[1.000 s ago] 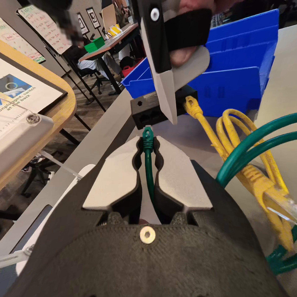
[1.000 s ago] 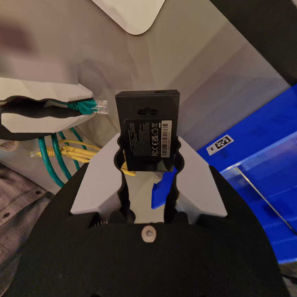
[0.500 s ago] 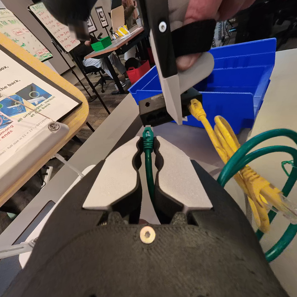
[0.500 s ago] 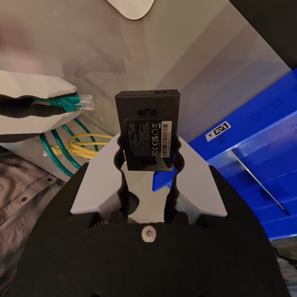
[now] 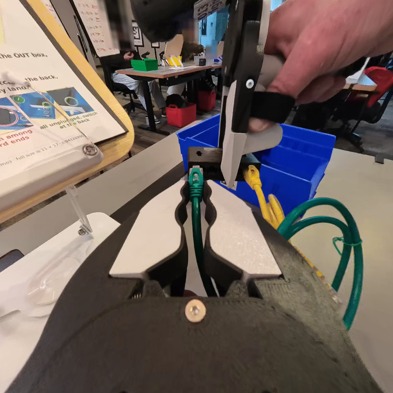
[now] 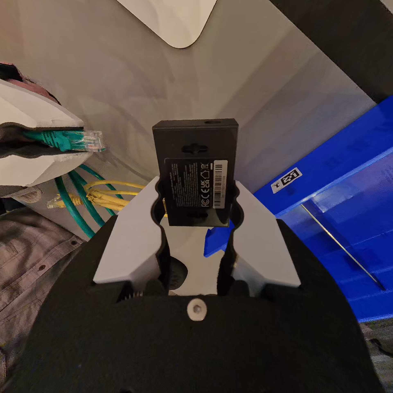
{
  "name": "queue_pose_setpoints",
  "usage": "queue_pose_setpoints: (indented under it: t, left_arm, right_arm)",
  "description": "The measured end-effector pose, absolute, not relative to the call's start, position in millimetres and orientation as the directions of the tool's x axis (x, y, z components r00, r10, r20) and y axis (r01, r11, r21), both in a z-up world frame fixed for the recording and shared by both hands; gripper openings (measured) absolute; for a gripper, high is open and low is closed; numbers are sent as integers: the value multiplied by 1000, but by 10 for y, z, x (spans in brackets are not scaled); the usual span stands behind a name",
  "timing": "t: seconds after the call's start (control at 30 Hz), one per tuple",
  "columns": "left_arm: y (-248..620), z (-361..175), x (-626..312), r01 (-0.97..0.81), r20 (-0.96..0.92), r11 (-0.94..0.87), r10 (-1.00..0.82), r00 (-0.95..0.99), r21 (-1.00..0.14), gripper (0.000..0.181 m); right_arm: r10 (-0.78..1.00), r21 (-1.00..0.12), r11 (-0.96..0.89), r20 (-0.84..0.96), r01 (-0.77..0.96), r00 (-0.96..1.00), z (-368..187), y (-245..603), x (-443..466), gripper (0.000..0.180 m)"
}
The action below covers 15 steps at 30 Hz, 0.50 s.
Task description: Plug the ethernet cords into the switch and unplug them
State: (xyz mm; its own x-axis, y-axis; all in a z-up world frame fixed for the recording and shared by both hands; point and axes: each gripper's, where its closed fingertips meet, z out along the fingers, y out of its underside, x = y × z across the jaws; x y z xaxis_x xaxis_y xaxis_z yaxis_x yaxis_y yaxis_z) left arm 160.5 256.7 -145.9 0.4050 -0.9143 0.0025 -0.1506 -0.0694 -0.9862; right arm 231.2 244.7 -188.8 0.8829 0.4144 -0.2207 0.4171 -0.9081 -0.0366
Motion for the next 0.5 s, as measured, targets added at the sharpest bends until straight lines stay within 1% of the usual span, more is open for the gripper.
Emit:
queue_pose_setpoints:
  t: [0.2,0.5]
  left_arm:
    - [2523,-1524,1670,-187,-22,-61,-909,416,-980,12]
    - [2515,-1613,1735,-212,-55,-58,-870,490,-976,12]
  right_arm:
    - [417,-46,-908,-221,417,882,-1848,2466,2315,60]
    - [413,-34,-909,-217,416,884,-1918,2441,2346,60]
